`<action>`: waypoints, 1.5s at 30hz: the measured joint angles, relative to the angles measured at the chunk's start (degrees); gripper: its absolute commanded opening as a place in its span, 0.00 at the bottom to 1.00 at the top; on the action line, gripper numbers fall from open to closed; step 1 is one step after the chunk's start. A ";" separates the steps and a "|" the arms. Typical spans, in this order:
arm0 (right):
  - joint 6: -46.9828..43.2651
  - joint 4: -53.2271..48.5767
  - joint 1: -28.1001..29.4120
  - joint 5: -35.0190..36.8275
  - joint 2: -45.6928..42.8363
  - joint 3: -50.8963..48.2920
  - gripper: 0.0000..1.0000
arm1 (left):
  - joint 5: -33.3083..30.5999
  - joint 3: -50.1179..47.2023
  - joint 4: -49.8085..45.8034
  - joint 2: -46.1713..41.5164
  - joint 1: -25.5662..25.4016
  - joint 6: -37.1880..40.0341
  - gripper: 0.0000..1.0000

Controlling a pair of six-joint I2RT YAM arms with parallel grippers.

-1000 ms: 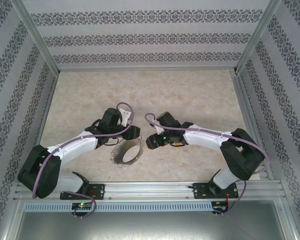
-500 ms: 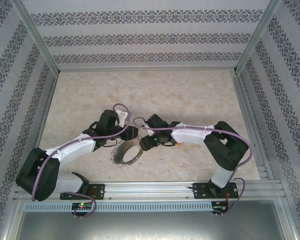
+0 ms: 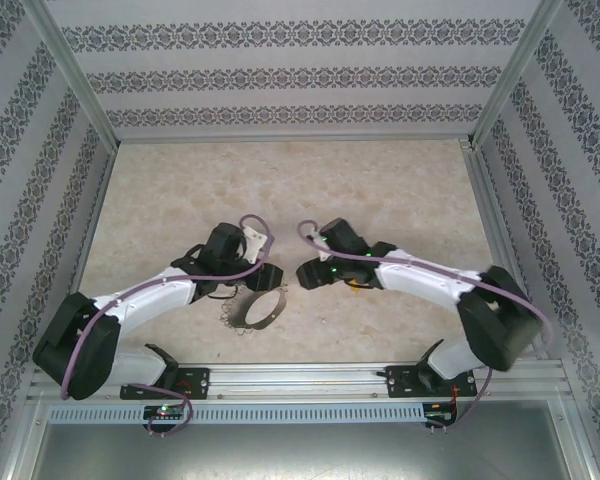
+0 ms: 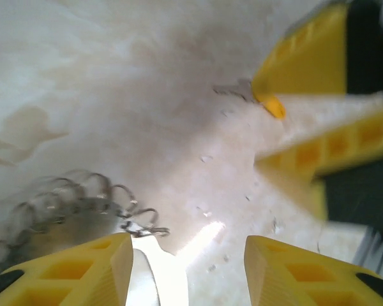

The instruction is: Put the keys on the keyring

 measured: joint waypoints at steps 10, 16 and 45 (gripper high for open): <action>1.49 -0.57 -6.54 -0.35 -5.62 -7.69 0.72 | -1.18 11.96 -11.04 12.70 -5.25 9.11 0.46; 1.88 -0.28 -6.93 -0.35 -6.78 -8.52 0.72 | -2.03 17.20 -16.33 18.18 -7.80 12.41 0.46; 1.90 0.33 -9.92 -0.59 -8.96 -10.29 0.72 | -11.56 21.94 -25.05 23.02 -9.22 15.72 0.46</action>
